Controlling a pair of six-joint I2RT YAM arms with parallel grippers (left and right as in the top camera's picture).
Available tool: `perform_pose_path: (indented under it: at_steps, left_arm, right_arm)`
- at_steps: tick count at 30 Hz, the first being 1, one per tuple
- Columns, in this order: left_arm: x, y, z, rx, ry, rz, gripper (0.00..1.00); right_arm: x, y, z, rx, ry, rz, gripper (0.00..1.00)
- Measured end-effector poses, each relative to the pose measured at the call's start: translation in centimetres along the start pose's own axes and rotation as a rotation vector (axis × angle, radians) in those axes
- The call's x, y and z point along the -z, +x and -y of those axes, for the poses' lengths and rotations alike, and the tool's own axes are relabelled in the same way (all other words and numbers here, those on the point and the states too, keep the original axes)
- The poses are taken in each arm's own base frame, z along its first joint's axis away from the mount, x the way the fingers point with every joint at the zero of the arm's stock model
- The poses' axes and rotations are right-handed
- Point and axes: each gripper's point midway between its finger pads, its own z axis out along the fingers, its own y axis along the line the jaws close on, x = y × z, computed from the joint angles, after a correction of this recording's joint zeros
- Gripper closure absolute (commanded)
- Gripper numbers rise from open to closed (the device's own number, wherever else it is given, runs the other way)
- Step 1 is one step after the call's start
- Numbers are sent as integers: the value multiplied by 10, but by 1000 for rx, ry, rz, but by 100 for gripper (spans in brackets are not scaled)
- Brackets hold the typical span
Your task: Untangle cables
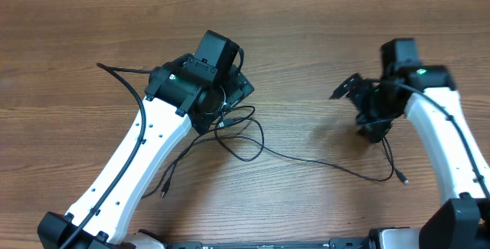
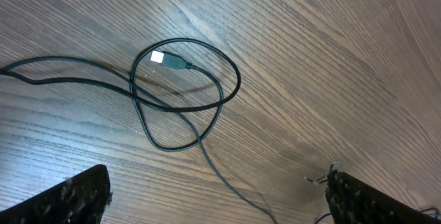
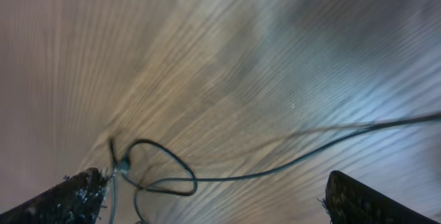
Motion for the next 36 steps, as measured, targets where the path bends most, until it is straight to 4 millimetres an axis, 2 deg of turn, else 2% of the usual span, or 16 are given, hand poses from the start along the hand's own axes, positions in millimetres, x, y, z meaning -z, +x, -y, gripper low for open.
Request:
perform_pose_path:
  at_steps: [5,10,13,16,19,20,23,27,28,30,36]
  left_arm:
    - [0,0,0,0,0,0,0]
    - [0,0,0,0,0,0,1]
    - [0,0,0,0,0,0,1]
    - [0,0,0,0,0,0,1]
    - [0,0,0,0,0,2,1]
    - [0,0,0,0,-1,3,0]
    - [0,0,0,0,-1,3,0]
    - [0,-1,0,0,-1,3,0]
    - [0,-1,0,0,-1,3,1]
    - [0,-1,0,0,-1,3,0]
    - [0,-1,0,0,-1,3,1]
  right_arm:
    - [-50,34,30,-131,96,-64,5]
    - [-75,67,60,-233,193,-134,4]
    - [-85,78,57,-237,187,-139,4]
    - [-99,85,35,-197,102,-117,5]
    - [-110,90,18,-173,34,-89,19]
    - [-112,92,17,-175,27,-79,35]
    - [-118,95,16,-195,34,-51,66]
    - [-119,89,17,-241,36,-13,85]
    - [-119,87,17,-247,36,-4,92]
    - [-119,84,18,-236,36,14,96]
    - [-117,69,17,-156,24,50,96]
